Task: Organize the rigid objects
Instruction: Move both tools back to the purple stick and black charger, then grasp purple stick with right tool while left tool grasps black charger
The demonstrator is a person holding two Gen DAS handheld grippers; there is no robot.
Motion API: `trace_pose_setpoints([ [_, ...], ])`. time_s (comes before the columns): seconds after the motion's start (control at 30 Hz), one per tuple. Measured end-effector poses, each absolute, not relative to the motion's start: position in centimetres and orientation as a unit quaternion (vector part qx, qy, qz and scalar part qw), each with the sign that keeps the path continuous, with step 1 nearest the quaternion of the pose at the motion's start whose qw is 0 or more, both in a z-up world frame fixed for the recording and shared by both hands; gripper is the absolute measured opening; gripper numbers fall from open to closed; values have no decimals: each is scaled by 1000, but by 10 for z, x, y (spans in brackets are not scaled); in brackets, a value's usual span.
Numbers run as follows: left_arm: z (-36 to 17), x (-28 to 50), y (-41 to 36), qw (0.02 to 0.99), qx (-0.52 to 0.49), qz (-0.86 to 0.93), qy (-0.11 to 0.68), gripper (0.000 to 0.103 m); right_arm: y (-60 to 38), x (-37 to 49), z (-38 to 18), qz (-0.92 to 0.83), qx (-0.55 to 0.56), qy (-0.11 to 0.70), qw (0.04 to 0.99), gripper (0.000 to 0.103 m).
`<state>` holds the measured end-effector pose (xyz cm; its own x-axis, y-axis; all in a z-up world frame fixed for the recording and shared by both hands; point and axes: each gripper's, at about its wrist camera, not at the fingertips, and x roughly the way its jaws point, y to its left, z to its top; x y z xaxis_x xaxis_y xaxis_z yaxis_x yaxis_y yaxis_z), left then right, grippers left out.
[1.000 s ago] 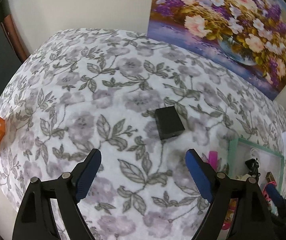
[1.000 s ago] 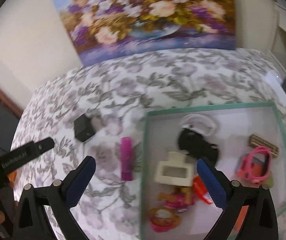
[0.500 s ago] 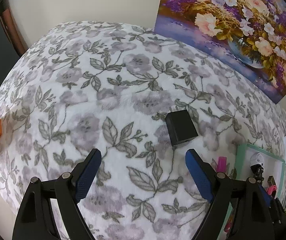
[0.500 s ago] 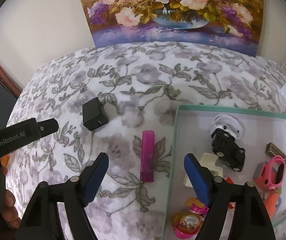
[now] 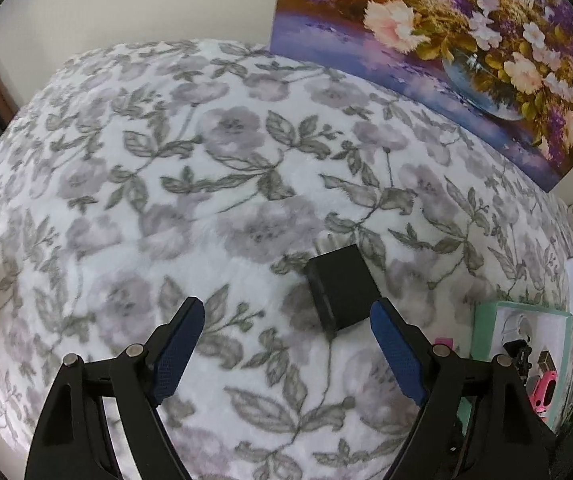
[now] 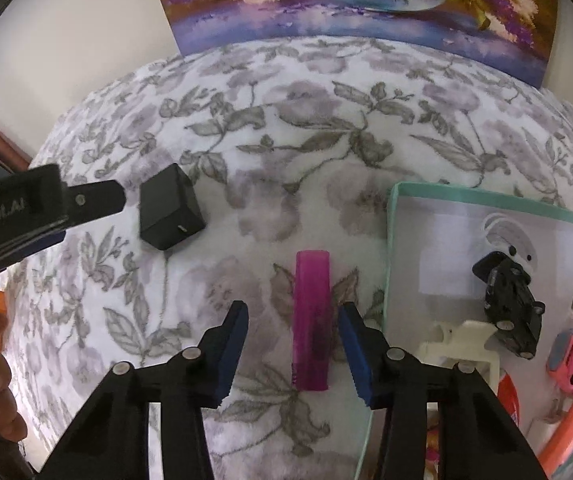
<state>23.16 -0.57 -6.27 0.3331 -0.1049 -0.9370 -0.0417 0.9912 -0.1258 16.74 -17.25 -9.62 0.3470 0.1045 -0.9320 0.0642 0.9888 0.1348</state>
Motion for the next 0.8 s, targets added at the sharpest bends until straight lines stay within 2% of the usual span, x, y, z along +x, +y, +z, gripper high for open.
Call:
trace_pose_setpoints([
  [0.17,-81,244,-19,807,-56,-29,588,80,-174,176,-106,6,67,579,812,37],
  [0.57,-93,261,-45,807,-37,-46,588,78,-172,181,-109,5,54,577,815,34],
  [0.6,-95,262,-47,806,-31,-44,589,68,-172,180,-109,5,53,577,815,34],
  [0.67,-98,262,-49,803,-29,-45,594,55,-172,179,-109,5,53,576,816,32],
  [0.7,-99,261,-48,801,-31,-47,596,50,-172,179,-109,5,55,575,816,32],
  [0.8,-97,257,-49,804,-18,-43,593,44,-172,176,-109,5,58,575,816,29],
])
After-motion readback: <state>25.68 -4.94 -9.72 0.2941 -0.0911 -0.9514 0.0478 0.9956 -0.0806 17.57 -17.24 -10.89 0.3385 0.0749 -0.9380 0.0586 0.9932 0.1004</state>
